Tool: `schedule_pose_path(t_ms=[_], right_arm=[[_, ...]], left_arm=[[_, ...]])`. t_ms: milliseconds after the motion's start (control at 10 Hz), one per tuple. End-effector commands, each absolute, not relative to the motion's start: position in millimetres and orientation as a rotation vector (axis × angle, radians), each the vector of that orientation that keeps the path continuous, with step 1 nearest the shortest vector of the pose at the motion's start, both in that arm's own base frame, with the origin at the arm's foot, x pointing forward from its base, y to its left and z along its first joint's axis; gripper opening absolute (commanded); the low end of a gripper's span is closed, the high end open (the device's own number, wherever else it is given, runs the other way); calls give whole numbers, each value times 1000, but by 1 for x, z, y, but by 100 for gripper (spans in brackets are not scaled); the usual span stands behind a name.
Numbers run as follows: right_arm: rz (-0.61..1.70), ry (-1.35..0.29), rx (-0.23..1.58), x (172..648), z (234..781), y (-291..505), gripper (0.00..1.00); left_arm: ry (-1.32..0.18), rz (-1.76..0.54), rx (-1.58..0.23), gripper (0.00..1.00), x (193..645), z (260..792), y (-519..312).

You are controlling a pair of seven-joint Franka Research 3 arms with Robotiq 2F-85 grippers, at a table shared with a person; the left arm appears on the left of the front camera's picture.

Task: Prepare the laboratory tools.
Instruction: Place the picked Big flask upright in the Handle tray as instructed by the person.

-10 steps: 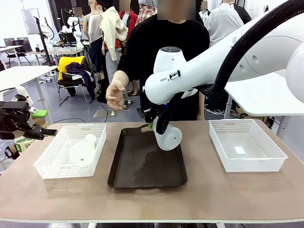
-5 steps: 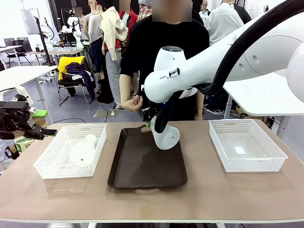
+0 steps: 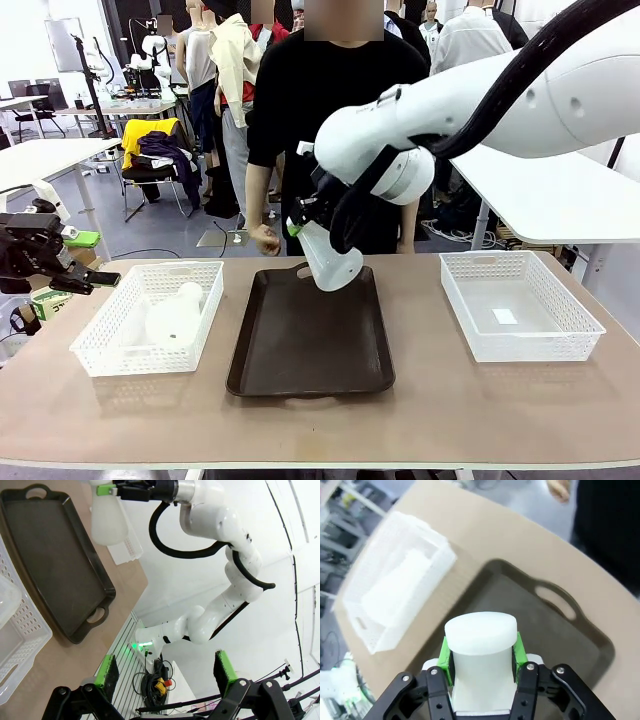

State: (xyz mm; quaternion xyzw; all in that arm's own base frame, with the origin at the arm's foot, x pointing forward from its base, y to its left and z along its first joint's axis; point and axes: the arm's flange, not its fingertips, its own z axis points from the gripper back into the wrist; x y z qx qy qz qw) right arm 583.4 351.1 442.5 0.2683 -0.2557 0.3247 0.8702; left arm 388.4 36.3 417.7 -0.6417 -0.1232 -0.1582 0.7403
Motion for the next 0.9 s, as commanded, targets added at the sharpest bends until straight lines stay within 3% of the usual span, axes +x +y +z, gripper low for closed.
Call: schedule_pose_path(t_ms=[0, 500, 800], right_arm=[[779, -566, 715, 565, 433, 314, 0], [1234, -807, 968, 557, 427, 293, 0], [1377, -932, 1093, 553, 421, 283, 0]], left_arm=[[-282, -355, -1418, 100, 388, 420, 38], [-282, -355, -1418, 100, 388, 420, 38], [-282, -355, -1418, 100, 388, 420, 38]])
